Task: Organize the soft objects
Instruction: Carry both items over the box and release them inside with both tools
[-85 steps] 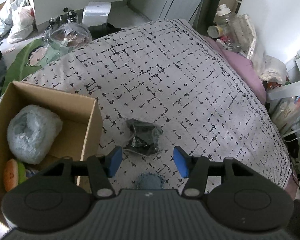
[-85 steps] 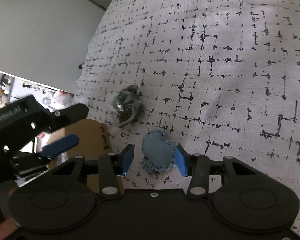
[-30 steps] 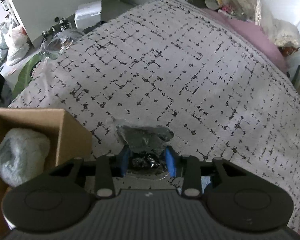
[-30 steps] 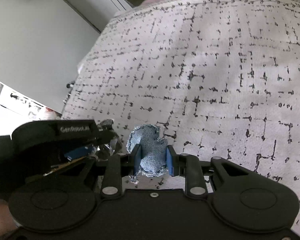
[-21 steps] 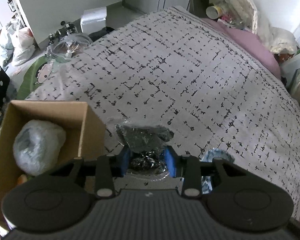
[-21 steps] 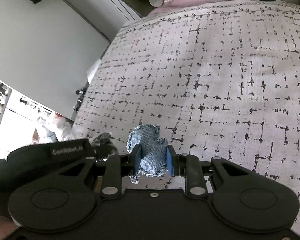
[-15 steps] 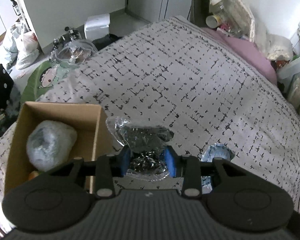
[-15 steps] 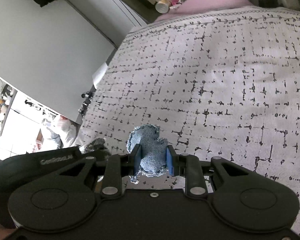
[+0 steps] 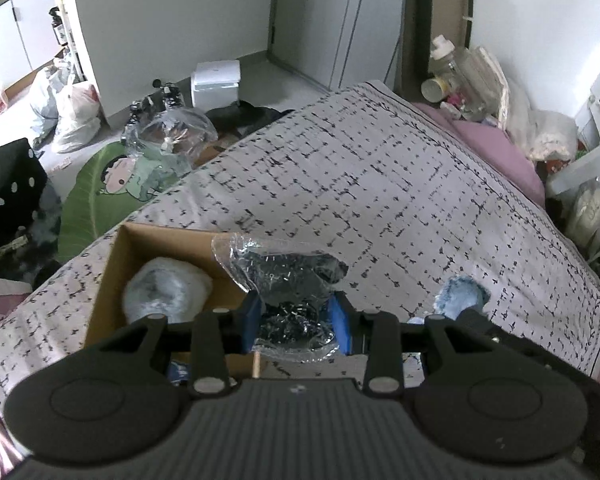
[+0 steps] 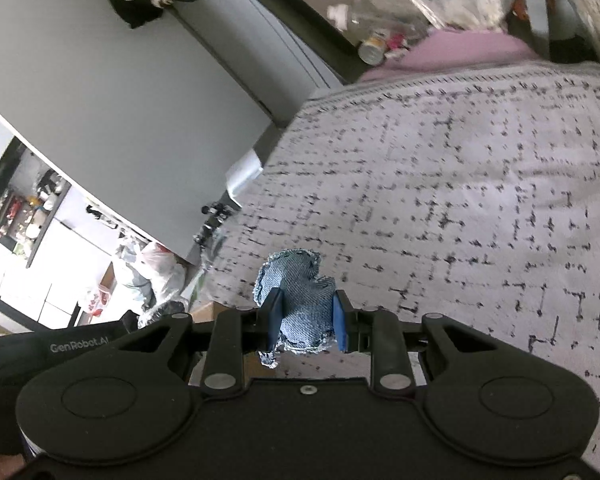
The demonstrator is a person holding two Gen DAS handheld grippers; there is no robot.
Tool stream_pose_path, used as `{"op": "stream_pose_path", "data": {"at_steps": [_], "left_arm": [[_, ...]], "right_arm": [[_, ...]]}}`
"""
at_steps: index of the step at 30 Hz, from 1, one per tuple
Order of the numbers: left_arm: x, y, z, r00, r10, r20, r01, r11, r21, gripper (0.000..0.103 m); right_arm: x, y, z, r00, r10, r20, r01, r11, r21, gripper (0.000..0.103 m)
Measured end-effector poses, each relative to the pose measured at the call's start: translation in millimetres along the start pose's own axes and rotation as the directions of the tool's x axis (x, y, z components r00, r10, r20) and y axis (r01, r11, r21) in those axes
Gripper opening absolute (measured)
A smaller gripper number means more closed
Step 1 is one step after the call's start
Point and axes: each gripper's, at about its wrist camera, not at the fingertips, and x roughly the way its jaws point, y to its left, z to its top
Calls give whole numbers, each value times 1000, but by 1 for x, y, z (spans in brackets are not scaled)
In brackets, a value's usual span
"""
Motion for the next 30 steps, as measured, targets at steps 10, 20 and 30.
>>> {"op": "stream_pose_path", "data": {"at_steps": [10,20,30], "left_arm": [[-14,34,-4,1000,25,15,-25,999,-35,37],[-8,67,-11,1000,28,-5,-28,996,-82,37],[17,95,-22,998,-5,-67,-5,988,-152,39]], "right_arm": [[3,17,-9,999,49,-17,-50,998,-33,26],[13,36,-21,994,103,-44,-107,991,-82,26],[26,52,-35,988,139,-73,-146,984,-100,26]]}}
